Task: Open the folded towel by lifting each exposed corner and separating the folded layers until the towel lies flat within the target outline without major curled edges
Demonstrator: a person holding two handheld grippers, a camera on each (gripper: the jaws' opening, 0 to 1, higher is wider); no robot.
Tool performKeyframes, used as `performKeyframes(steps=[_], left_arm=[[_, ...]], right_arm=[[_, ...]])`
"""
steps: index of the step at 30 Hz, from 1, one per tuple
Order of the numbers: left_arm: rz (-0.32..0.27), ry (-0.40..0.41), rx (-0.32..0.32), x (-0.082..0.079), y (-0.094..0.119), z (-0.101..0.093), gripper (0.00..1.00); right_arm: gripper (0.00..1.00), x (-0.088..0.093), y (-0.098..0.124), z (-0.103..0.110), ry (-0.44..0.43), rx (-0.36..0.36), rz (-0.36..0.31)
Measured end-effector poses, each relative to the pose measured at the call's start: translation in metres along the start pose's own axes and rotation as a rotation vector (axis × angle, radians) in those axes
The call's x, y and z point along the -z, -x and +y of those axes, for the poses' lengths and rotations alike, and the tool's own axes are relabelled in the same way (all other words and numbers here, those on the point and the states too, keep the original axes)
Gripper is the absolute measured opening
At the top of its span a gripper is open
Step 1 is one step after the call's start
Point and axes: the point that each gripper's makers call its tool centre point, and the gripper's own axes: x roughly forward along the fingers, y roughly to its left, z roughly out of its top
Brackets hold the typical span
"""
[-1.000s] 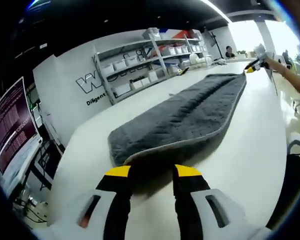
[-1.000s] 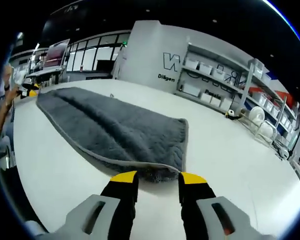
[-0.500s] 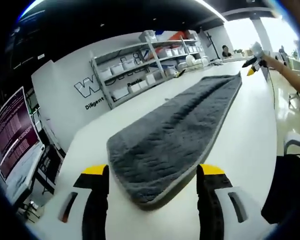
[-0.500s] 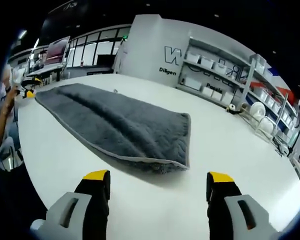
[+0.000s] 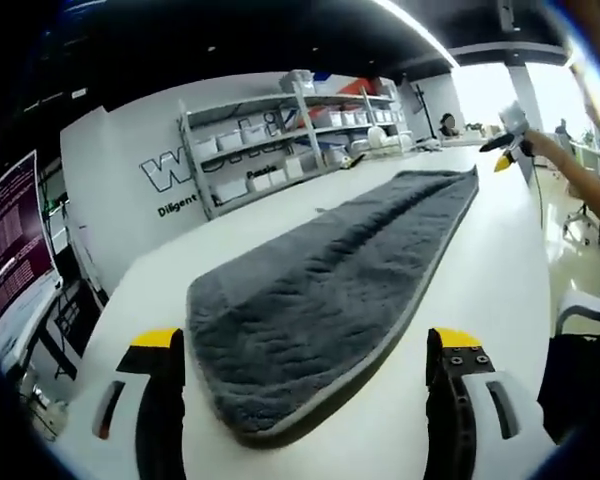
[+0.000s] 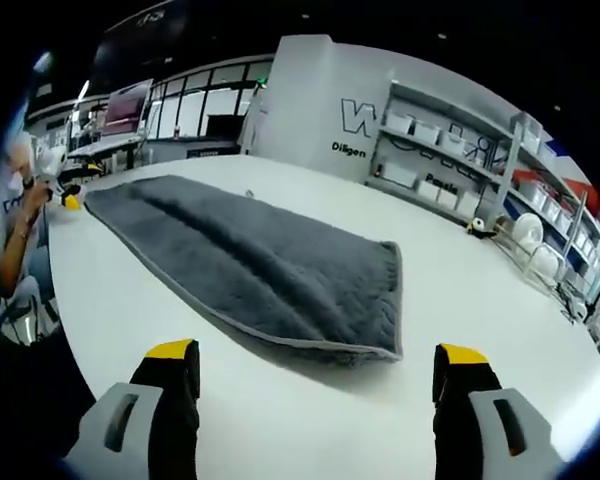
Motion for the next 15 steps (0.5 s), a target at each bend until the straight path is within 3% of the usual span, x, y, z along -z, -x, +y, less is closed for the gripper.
performKeyframes(steps=[4, 15], left_arm=[[-0.013, 0.001, 0.038, -0.005, -0.005, -0.009, 0.99], [-0.07, 0.016, 0.111, -0.031, -0.023, -0.037, 0.97]], right_arm=[[0.99, -0.013, -0.008, 0.021, 0.011, -0.047, -0.026], [0.96, -0.057, -0.047, 0.118, 0.085, -0.286, -0.068]])
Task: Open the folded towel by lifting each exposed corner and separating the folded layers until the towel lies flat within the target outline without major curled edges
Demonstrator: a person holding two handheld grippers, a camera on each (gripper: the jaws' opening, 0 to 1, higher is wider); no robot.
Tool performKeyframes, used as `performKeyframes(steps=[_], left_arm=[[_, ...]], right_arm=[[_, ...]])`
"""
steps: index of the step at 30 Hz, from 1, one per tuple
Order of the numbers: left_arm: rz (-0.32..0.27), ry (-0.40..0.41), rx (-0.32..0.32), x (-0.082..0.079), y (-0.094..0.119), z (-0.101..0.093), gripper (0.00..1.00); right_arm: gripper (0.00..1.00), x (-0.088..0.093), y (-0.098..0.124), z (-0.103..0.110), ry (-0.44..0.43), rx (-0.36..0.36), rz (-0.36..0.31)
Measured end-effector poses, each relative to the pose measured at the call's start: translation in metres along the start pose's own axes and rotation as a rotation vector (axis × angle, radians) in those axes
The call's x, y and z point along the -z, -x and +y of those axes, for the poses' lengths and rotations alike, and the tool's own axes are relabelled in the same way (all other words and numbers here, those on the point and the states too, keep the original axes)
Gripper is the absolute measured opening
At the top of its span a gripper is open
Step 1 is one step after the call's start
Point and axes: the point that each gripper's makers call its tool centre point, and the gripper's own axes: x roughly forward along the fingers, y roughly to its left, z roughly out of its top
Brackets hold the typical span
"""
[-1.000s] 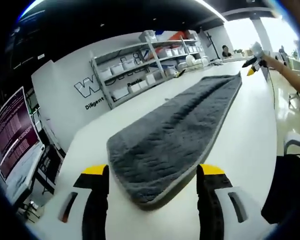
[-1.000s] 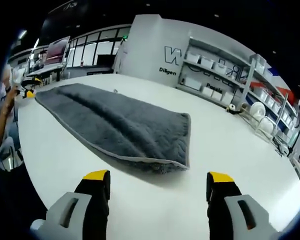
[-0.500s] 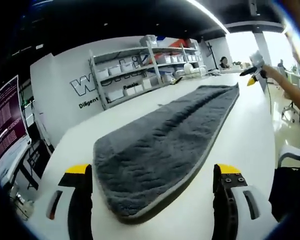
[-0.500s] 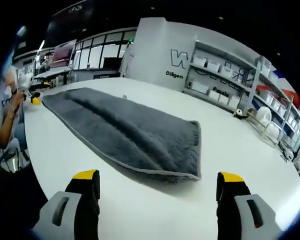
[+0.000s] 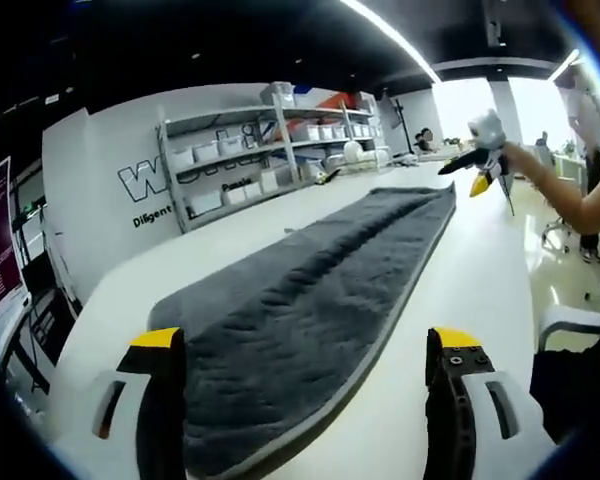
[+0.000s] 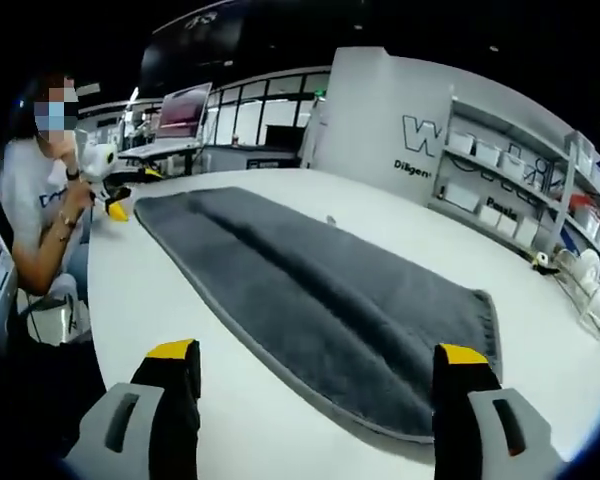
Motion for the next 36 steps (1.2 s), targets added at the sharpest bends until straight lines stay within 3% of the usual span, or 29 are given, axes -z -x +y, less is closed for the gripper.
performKeyframes(steps=[5, 8, 11, 16, 20, 24, 36], left_arm=[[-0.011, 0.014, 0.043, -0.007, -0.012, -0.015, 0.91], [-0.007, 0.015, 0.061, -0.008, -0.018, -0.021, 0.85], [-0.003, 0.031, 0.08, -0.008, -0.022, -0.025, 0.75], [-0.001, 0.042, 0.119, -0.006, -0.031, -0.035, 0.58], [0.026, 0.06, 0.142, -0.001, -0.039, -0.041, 0.53], [0.03, 0.063, 0.174, -0.001, -0.043, -0.05, 0.39], [0.095, 0.036, 0.209, 0.009, -0.051, -0.063, 0.23]], right_arm=[[0.82, -0.016, -0.027, 0.036, 0.043, -0.129, -0.017], [0.71, -0.021, -0.037, 0.046, 0.044, -0.165, -0.03], [0.55, -0.024, -0.047, 0.057, 0.057, -0.21, -0.033], [0.36, -0.024, -0.062, 0.073, 0.051, -0.288, -0.027], [0.33, -0.019, -0.074, 0.086, 0.049, -0.342, 0.0], [0.25, -0.017, -0.081, 0.096, 0.038, -0.382, 0.007], [0.09, -0.004, -0.087, 0.105, 0.106, -0.403, 0.067]])
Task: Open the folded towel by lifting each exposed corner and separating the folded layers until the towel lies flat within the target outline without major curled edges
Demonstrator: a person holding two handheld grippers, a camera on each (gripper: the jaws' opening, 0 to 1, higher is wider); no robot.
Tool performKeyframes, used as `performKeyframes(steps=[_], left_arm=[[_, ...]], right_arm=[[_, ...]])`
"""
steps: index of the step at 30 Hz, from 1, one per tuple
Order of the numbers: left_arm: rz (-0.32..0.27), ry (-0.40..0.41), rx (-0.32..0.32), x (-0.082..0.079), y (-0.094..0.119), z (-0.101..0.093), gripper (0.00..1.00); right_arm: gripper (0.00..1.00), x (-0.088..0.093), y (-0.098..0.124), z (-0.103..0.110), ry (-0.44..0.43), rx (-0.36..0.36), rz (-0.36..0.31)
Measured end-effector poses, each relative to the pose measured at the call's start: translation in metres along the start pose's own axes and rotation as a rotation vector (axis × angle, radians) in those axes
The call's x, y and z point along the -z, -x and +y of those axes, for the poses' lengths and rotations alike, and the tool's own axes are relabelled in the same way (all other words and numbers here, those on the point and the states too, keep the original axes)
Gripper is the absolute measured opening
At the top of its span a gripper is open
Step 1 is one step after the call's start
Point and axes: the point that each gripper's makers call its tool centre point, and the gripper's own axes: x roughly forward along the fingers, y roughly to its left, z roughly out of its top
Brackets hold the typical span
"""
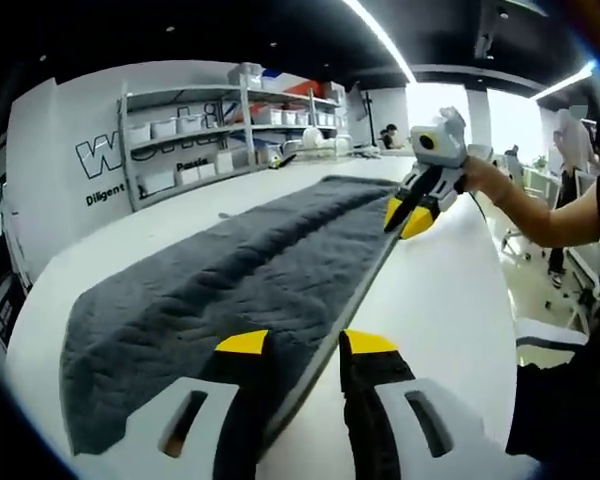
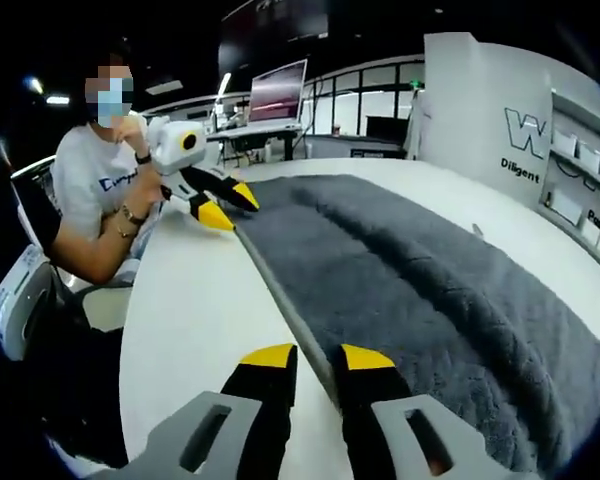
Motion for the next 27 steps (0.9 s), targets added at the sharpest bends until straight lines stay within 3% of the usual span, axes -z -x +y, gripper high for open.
performKeyframes(steps=[4, 10, 27], left_arm=[[0.036, -0.014, 0.014, 0.007, -0.004, -0.003, 0.16], [0.035, -0.003, 0.039, 0.007, -0.005, -0.008, 0.07], [0.097, -0.044, 0.103, 0.01, 0.008, -0.028, 0.06]], right_arm=[[0.06, 0.001, 0.0, 0.0, 0.017, 0.0, 0.005], [0.01, 0.001, 0.001, 0.001, 0.005, -0.03, 0.002], [0.0, 0.008, 0.013, 0.028, 0.005, -0.143, 0.018]])
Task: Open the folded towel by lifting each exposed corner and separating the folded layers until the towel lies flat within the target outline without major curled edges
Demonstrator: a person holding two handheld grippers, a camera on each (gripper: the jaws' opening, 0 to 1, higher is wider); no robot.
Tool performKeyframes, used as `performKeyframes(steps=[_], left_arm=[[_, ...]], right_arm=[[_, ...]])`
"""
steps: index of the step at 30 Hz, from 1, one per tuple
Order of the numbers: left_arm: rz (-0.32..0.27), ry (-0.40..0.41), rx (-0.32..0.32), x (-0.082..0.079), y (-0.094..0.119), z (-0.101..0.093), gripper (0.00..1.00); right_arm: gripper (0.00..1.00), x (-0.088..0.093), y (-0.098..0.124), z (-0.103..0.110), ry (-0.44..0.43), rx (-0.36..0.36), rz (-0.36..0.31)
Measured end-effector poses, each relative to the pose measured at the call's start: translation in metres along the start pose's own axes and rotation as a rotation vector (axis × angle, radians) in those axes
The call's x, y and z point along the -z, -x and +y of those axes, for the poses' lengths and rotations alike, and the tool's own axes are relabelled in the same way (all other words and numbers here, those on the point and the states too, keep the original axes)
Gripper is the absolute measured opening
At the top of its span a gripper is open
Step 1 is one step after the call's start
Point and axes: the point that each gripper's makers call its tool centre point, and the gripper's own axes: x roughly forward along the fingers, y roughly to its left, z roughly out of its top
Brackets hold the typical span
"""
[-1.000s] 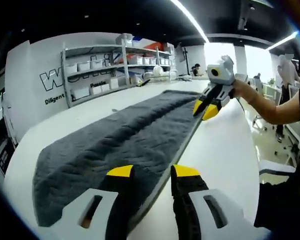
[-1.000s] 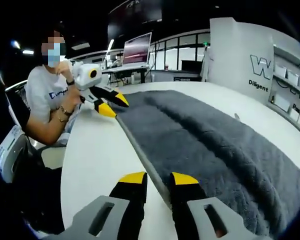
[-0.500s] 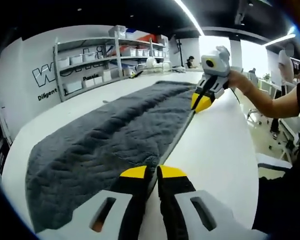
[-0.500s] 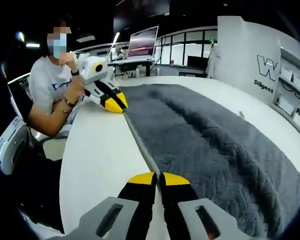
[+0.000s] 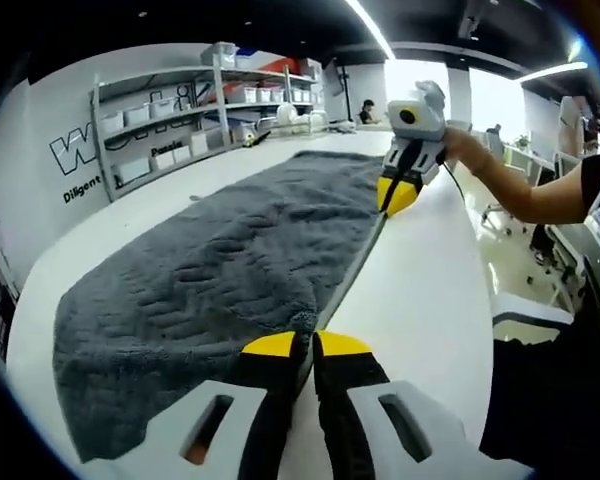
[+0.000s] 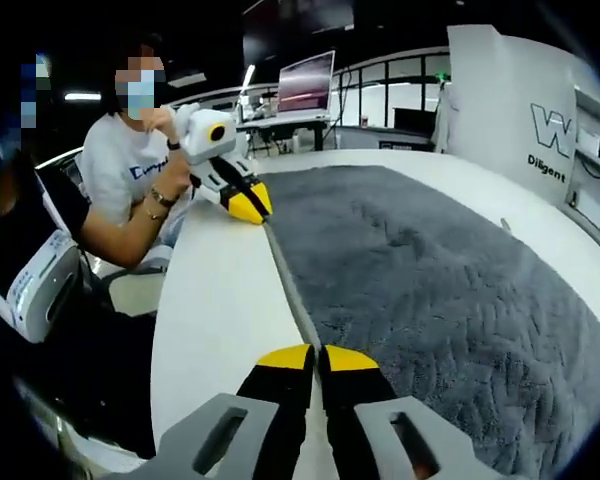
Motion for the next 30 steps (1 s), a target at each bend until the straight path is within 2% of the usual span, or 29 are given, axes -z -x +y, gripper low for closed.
performKeyframes(steps=[11, 14, 16, 18, 21, 24, 28, 30], left_arm=[[0.004, 0.012, 0.02, 0.003, 0.005, -0.005, 0.01], [0.002, 0.005, 0.015, 0.003, 0.005, -0.006, 0.01], [0.0, 0.003, 0.014, 0.003, 0.006, -0.006, 0.02], [-0.001, 0.004, 0.014, 0.002, 0.006, -0.005, 0.05], [-0.026, -0.028, -0.011, -0.003, 0.012, -0.003, 0.21], [-0.035, -0.024, -0.027, -0.004, 0.018, 0.001, 0.23], [-0.065, 0.01, -0.103, -0.002, 0.035, 0.019, 0.29], [-0.059, 0.014, -0.099, 0.003, 0.042, 0.022, 0.29]], right_arm=[[0.02, 0.001, 0.002, 0.005, -0.052, -0.029, -0.006], [0.04, -0.005, 0.003, 0.005, -0.033, -0.012, -0.016], [0.03, -0.017, 0.003, 0.007, -0.033, -0.004, -0.054], [0.05, -0.029, -0.002, 0.014, -0.014, -0.02, -0.079], [0.15, -0.042, -0.011, 0.02, 0.013, -0.026, -0.093], [0.15, -0.054, -0.025, 0.032, 0.05, -0.064, -0.092], [0.15, -0.065, -0.044, 0.037, 0.09, -0.076, -0.074], [0.14, -0.067, -0.051, 0.038, 0.095, -0.094, -0.064]])
